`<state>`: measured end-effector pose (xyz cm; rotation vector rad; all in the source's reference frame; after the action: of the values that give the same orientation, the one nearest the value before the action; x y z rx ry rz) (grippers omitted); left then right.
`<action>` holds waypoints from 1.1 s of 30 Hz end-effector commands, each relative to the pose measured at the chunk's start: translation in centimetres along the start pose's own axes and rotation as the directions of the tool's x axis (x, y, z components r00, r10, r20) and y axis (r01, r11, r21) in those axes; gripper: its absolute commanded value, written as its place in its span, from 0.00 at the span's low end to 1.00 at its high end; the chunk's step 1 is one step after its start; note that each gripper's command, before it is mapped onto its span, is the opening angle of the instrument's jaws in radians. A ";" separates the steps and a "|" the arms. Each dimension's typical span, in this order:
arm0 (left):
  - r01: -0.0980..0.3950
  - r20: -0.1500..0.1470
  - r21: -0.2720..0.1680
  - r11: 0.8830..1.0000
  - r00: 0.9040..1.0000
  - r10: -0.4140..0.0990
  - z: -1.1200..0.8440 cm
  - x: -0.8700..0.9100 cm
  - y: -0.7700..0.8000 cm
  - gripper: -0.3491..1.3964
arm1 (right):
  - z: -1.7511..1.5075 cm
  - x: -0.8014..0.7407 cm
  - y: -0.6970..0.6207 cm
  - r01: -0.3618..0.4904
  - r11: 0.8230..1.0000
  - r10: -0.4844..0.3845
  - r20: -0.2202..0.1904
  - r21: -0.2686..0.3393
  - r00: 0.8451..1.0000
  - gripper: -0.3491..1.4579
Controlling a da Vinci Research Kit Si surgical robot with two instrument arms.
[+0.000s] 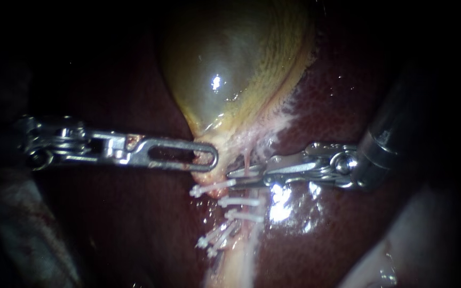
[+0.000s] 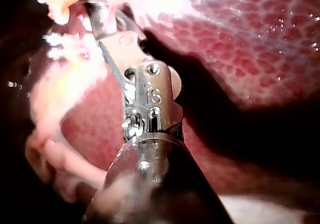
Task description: Going back third clip right tube
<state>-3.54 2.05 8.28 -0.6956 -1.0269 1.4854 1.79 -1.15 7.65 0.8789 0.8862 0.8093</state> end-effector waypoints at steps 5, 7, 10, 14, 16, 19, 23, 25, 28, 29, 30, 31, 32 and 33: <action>0.000 0.000 0.000 1.000 1.000 0.000 0.00 0.00 0.00 0.00 | 0.00 0.00 0.00 0.000 1.000 0.000 0.000 0.000 1.000 0.00; 0.000 0.000 0.000 1.000 1.000 0.000 0.00 0.00 0.00 0.00 | 0.00 0.00 0.00 0.000 1.000 0.000 0.000 0.000 1.000 0.00; 0.000 0.000 0.000 1.000 1.000 0.000 0.00 0.00 0.00 0.00 | 0.00 0.00 0.00 0.000 1.000 0.000 0.000 0.000 1.000 0.00; 0.000 0.000 0.000 1.000 1.000 0.000 0.00 0.00 0.00 0.00 | 0.00 0.00 -0.01 -0.006 1.000 0.006 0.000 0.000 1.000 0.08; 0.000 0.000 0.000 1.000 1.000 0.000 0.00 0.00 0.00 0.00 | -0.01 0.01 -0.02 -0.001 1.000 0.001 0.000 0.001 1.000 0.19; 0.000 0.000 0.000 1.000 1.000 0.000 0.00 0.00 0.00 0.00 | -0.01 0.00 -0.03 0.012 1.000 -0.012 0.002 0.001 1.000 0.27; 0.000 0.000 0.000 1.000 1.000 0.000 0.00 0.00 0.00 0.00 | -0.01 0.00 -0.04 0.030 1.000 -0.030 -0.002 0.004 1.000 0.37; 0.000 0.000 0.000 1.000 1.000 0.000 -0.01 0.00 0.00 0.00 | -0.02 0.00 -0.05 0.037 0.999 -0.037 -0.007 0.006 0.999 0.40; 0.000 0.000 0.000 1.000 1.000 0.000 -0.01 -0.01 0.00 0.00 | -0.02 -0.01 -0.06 0.050 0.999 -0.050 -0.014 0.009 0.999 0.42; 0.000 0.000 0.000 1.000 1.000 0.000 -0.01 -0.01 0.00 0.00 | -0.02 -0.01 -0.06 0.051 0.999 -0.051 -0.017 0.010 0.999 0.43; 0.000 0.000 0.000 1.000 1.000 0.000 -0.01 -0.01 0.00 0.00 | -0.02 -0.01 -0.06 0.057 0.998 -0.057 -0.016 0.010 0.998 0.43; 0.000 0.000 0.000 1.000 1.000 0.000 -0.01 -0.01 0.00 0.00 | -0.02 -0.01 -0.07 0.063 0.998 -0.063 -0.019 0.011 0.998 0.44; 0.000 0.000 0.000 1.000 1.000 0.000 -0.01 -0.01 0.00 0.00 | -0.02 -0.01 -0.07 0.069 0.998 -0.069 -0.021 0.012 0.997 0.45; 0.000 0.000 0.000 1.000 1.000 0.000 -0.01 -0.01 0.00 0.00 | -0.02 -0.01 -0.07 0.070 0.998 -0.069 -0.021 0.012 0.997 0.45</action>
<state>-3.53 2.05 8.28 -0.6956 -1.0271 1.4857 1.78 -1.19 7.57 0.8455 0.9401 0.7486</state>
